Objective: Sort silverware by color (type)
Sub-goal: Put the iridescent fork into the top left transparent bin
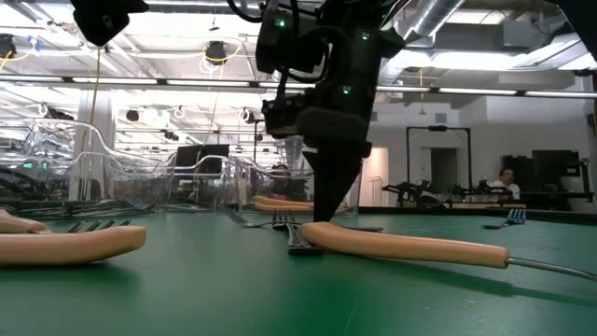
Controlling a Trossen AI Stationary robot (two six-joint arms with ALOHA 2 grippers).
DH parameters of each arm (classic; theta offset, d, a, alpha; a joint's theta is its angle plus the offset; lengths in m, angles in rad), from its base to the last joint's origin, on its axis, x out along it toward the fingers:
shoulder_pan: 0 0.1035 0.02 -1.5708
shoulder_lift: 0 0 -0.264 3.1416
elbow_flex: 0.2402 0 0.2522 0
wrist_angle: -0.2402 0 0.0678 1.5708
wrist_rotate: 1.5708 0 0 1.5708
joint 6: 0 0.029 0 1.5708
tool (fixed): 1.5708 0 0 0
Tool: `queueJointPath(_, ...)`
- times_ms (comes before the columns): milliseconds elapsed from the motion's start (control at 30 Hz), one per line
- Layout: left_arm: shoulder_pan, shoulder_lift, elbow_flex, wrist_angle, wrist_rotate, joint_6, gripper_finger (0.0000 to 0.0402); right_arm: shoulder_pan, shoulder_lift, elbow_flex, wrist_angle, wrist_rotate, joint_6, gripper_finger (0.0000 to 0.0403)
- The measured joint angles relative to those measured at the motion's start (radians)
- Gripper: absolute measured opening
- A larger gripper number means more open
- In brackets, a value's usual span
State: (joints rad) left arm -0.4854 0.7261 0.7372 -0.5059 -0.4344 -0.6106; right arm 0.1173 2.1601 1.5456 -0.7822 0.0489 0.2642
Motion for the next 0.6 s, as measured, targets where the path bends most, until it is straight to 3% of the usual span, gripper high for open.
queueJointPath(333,0.000,0.000,0.000,0.011,-0.021,-0.032,0.0153,0.002,-0.004,0.055,-0.019,-0.054,0.087,0.0004)
queueJointPath(600,0.000,-0.053,0.000,0.124,-0.025,-0.027,0.0153,-0.014,0.001,0.167,-0.029,-0.054,0.073,0.0002)
